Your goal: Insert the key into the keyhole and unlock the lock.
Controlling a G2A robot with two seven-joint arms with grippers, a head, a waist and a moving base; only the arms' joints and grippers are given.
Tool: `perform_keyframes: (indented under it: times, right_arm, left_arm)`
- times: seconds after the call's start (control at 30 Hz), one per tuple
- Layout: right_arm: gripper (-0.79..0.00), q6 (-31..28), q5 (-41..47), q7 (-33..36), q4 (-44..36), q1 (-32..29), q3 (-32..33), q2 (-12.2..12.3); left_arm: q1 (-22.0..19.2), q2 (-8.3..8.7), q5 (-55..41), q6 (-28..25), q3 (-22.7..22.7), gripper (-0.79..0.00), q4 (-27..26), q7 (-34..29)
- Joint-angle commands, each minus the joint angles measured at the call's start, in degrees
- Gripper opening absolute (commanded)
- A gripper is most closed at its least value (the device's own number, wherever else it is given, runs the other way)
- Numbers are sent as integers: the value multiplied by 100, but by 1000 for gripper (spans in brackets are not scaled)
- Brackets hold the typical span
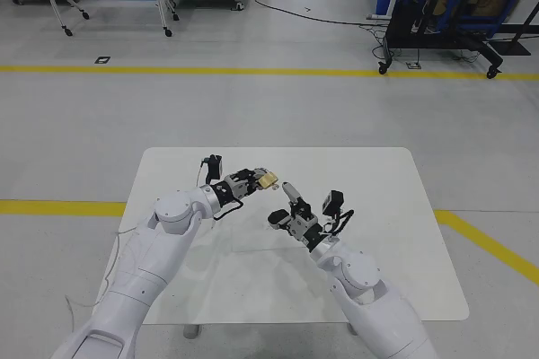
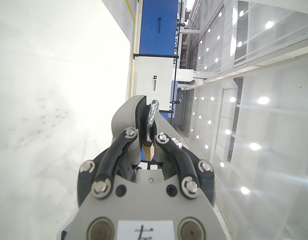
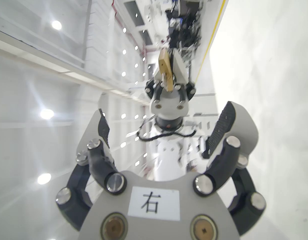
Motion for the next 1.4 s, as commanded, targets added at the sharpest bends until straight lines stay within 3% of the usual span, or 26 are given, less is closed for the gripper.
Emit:
perform_keyframes:
  times: [0.0, 0.03, 0.07, 0.13, 0.4, 0.8, 1.37]
  right_arm:
    - [-148, 64, 603, 951, 154, -11, 292, 50]
    - [-234, 119, 745, 1162, 218, -5, 365, 64]
    - [-394, 170, 834, 1246, 284, 14, 432, 74]
    - [-449, 252, 872, 1249, 364, 68, 463, 78]
    - [-536, 370, 1055, 1319, 597, 309, 349, 45]
    - [-508, 341, 1126, 1456, 728, 449, 246, 22]
    - [-668, 360, 1446, 1583, 1118, 720, 135, -36]
  left_arm:
    - [22, -2, -28, -58, -12, -785, -32, -22]
    - [38, -3, -63, -91, -19, -785, -45, -53]
    - [49, -4, -96, -133, -27, -785, -60, -95]
    - [72, -2, -168, -237, -53, -785, -82, -197]
    - [201, 23, -113, -881, -150, -785, -224, -375]
    - [262, 36, 2, -911, -164, -785, -316, -420]
    - [250, 34, 17, -854, -160, -785, -317, -488]
